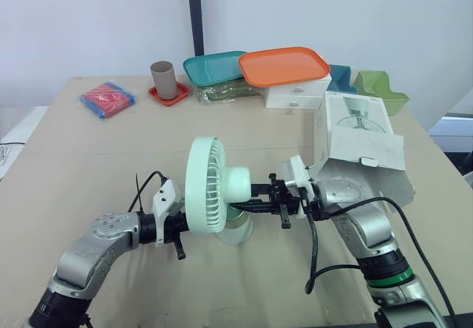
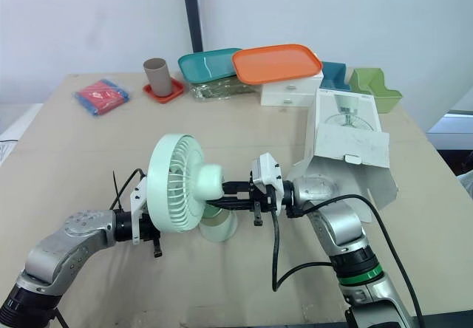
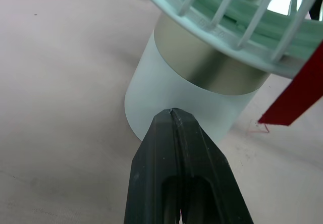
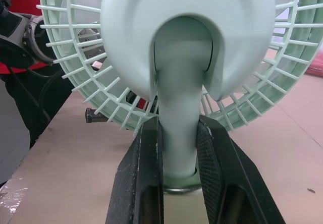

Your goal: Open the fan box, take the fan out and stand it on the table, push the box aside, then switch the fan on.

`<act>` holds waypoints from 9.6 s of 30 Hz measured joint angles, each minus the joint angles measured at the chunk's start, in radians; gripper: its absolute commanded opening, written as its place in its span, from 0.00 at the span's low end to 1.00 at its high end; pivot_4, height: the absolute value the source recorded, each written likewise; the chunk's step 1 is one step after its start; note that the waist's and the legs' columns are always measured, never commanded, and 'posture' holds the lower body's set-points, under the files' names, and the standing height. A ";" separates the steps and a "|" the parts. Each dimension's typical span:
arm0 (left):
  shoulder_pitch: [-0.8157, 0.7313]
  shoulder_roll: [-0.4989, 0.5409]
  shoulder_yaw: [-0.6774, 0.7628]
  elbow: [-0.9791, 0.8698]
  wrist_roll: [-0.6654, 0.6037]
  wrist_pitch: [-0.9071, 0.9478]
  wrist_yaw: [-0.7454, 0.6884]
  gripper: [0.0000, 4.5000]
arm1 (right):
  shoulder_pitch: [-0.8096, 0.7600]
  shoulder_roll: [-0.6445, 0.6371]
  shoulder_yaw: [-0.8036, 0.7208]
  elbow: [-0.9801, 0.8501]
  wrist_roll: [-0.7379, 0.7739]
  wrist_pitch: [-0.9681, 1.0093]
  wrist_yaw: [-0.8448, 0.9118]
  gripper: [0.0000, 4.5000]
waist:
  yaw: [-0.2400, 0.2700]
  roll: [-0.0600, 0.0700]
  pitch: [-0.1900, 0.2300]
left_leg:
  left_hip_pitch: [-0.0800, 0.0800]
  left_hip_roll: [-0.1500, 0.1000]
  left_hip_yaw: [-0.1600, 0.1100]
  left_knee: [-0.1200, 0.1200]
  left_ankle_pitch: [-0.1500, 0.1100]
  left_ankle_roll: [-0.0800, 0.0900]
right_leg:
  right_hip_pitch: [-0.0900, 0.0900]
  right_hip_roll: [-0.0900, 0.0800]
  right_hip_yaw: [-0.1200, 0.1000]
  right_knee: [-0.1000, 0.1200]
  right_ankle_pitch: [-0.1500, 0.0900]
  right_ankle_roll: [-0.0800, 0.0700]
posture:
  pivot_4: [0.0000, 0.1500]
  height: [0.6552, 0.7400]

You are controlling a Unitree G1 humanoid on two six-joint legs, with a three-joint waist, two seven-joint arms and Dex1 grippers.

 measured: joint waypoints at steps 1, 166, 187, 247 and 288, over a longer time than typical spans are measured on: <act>0.000 0.000 0.000 0.000 0.000 0.000 0.000 0.02 | 0.003 0.000 -0.002 -0.003 0.000 0.003 -0.001 0.08 | 0.000 0.000 0.000 | 0.000 0.000 0.000 0.000 0.000 0.000 | 0.000 0.000 0.000 0.000 0.000 0.000 | 1.00 1.00; -0.037 0.019 -0.021 0.070 0.016 -0.053 -0.059 0.02 | 0.041 -0.019 -0.020 -0.046 0.018 0.038 -0.024 0.08 | 0.000 0.000 -0.001 | 0.000 0.000 0.000 0.000 0.000 0.000 | 0.000 0.000 0.000 0.001 0.000 0.000 | 1.00 1.00; -0.047 0.016 -0.022 0.070 0.017 -0.051 -0.059 0.02 | 0.041 -0.021 -0.023 -0.046 0.020 0.043 -0.023 0.08 | 0.000 0.000 -0.001 | 0.000 0.000 0.000 0.000 0.000 0.000 | 0.000 0.000 0.000 0.001 0.000 0.000 | 1.00 1.00; 0.179 0.136 0.166 -0.001 0.007 -0.294 -0.074 0.02 | -0.454 0.124 -0.004 0.675 -0.119 -0.169 0.213 0.08 | -0.012 0.001 0.000 | -0.001 0.003 0.004 0.000 0.000 0.001 | -0.005 0.000 0.000 0.001 0.002 -0.003 | 1.00 1.00; 0.328 -0.054 0.166 -0.044 0.174 -0.319 0.302 0.99 | 0.377 -0.089 -0.276 -0.016 -0.068 -0.127 -0.137 1.00 | -0.002 0.000 0.000 | 0.003 0.003 0.008 0.000 -0.001 0.001 | 0.000 0.001 0.003 0.001 0.002 -0.001 | 1.00 1.00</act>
